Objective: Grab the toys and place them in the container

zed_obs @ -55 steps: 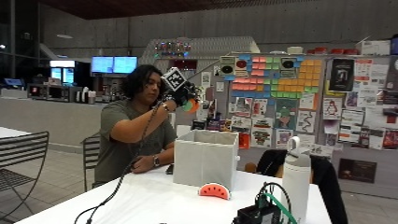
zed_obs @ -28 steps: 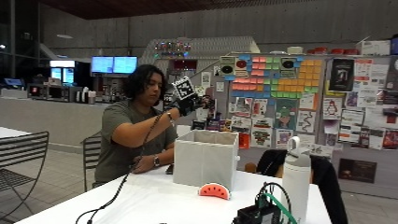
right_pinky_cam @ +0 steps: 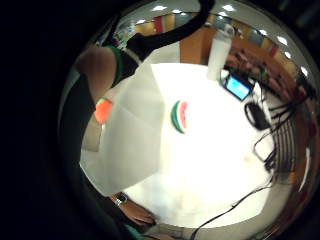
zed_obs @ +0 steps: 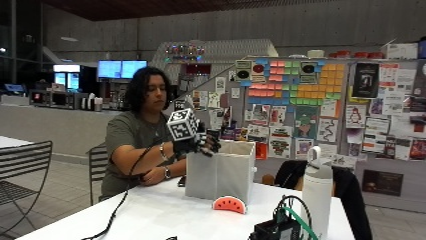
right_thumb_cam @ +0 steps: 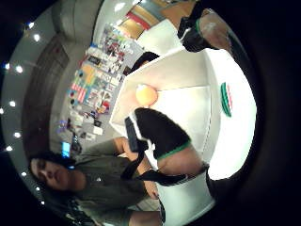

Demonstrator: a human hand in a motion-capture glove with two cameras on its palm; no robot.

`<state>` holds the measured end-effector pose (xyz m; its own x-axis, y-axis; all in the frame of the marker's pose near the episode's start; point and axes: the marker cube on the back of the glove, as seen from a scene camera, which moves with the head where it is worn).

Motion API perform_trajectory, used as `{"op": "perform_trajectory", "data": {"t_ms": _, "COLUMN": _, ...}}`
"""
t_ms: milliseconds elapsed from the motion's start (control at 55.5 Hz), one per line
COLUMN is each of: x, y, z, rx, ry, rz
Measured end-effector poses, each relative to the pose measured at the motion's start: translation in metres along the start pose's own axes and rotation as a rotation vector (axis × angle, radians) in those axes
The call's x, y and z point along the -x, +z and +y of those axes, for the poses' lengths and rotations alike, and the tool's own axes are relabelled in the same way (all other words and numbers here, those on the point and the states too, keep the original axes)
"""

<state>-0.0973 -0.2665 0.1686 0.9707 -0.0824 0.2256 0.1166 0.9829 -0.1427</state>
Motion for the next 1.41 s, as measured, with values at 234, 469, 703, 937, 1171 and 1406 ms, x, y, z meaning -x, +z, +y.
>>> {"op": "perform_trajectory", "data": {"t_ms": 234, "x": -0.09, "y": 0.09, "z": -0.011, "rx": 0.116, "ry": 0.211, "rz": -0.169}}
{"op": "perform_trajectory", "data": {"t_ms": 469, "x": -0.136, "y": 0.147, "z": -0.04, "rx": 0.113, "ry": 0.372, "rz": -0.156}}
{"op": "perform_trajectory", "data": {"t_ms": 703, "x": -0.143, "y": 0.169, "z": -0.062, "rx": 0.092, "ry": 0.508, "rz": 0.05}}
{"op": "perform_trajectory", "data": {"t_ms": 937, "x": -0.14, "y": 0.175, "z": -0.072, "rx": 0.049, "ry": 0.584, "rz": 0.139}}
{"op": "perform_trajectory", "data": {"t_ms": 1171, "x": -0.142, "y": 0.153, "z": -0.063, "rx": -0.127, "ry": 0.543, "rz": 0.225}}
{"op": "perform_trajectory", "data": {"t_ms": 1406, "x": -0.137, "y": 0.115, "z": -0.03, "rx": -0.203, "ry": 0.567, "rz": 0.05}}
